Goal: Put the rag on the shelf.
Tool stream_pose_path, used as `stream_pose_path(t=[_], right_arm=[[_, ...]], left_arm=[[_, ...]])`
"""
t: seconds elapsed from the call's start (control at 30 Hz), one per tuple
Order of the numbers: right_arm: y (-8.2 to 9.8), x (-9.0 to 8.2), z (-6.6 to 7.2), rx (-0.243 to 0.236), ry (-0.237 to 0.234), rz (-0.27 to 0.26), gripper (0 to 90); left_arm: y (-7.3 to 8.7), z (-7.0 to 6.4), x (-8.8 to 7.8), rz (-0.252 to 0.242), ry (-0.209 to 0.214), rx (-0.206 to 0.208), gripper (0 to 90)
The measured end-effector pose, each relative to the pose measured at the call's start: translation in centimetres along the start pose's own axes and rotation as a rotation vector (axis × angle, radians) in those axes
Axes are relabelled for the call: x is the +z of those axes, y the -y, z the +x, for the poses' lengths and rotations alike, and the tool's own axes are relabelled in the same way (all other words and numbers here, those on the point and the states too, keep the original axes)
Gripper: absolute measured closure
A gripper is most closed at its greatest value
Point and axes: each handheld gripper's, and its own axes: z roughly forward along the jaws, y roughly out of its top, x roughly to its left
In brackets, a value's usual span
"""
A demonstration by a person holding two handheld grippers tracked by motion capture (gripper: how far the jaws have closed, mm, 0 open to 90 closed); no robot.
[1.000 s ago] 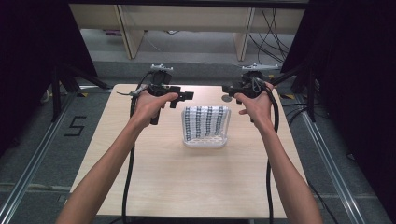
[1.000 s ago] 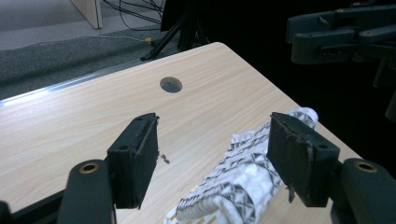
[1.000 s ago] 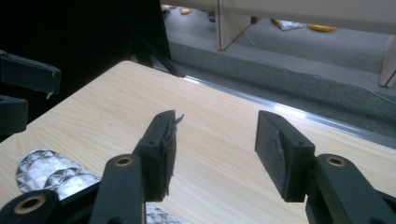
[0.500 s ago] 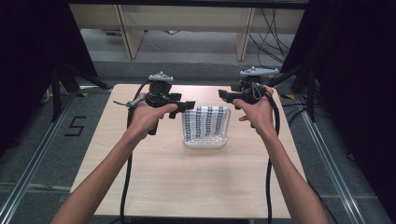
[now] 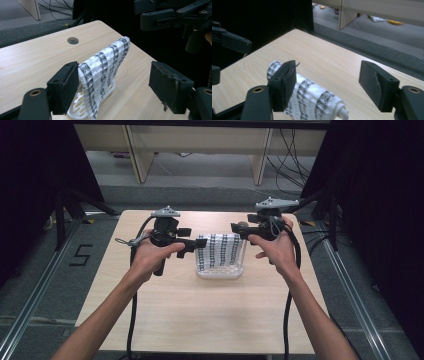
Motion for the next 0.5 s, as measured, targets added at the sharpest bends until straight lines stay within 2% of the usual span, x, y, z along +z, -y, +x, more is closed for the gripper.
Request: stream_pose_path(t=[0.03, 0.07, 0.1, 0.13, 0.2, 0.23, 0.3, 0.33, 0.4, 0.5], right_arm=[[0.0, 0.0, 0.0, 0.0, 0.0, 0.0, 29.4], [0.1, 0.0, 0.0, -0.019, -0.005, -0.005, 29.2], [0.2, -0.1, 0.2, 0.0, -0.004, -0.005, 29.0], [0.2, -0.2, 0.1, -0.022, 0.001, -0.006, 28.5], [0.3, -0.4, 0.4, 0.001, -0.01, -0.007, 27.5], [0.3, -0.4, 0.4, -0.015, -0.018, -0.017, 27.0], [0.4, -0.7, 0.7, -0.004, -0.017, -0.007, 26.3], [0.5, -0.7, 0.6, -0.034, -0.01, -0.026, 25.6], [0.6, -0.8, 0.9, -0.006, -0.02, -0.019, 24.9], [0.9, -0.8, 1.0, -0.027, -0.029, -0.021, 23.5]], left_arm=[[0.1, -0.1, -0.1, 0.0, 0.001, 0.005, 23.0], [0.3, -0.2, -0.2, -0.004, 0.0, 0.007, 22.3], [0.4, -0.3, -0.3, -0.003, 0.001, 0.01, 21.6], [0.5, -0.3, -0.4, -0.007, 0.002, 0.006, 21.1], [0.8, -0.4, -0.6, -0.01, 0.002, 0.006, 20.1], [0.9, -0.4, -0.6, -0.009, 0.001, 0.004, 19.6], [1.3, -0.4, -0.8, -0.008, 0.003, 0.002, 18.6], [1.4, -0.4, -0.8, -0.005, 0.003, 0.003, 18.2], [1.7, -0.3, -0.9, -0.01, 0.003, -0.001, 18.1], [2.0, -0.3, -1.1, -0.012, 0.003, -0.002, 17.7]])
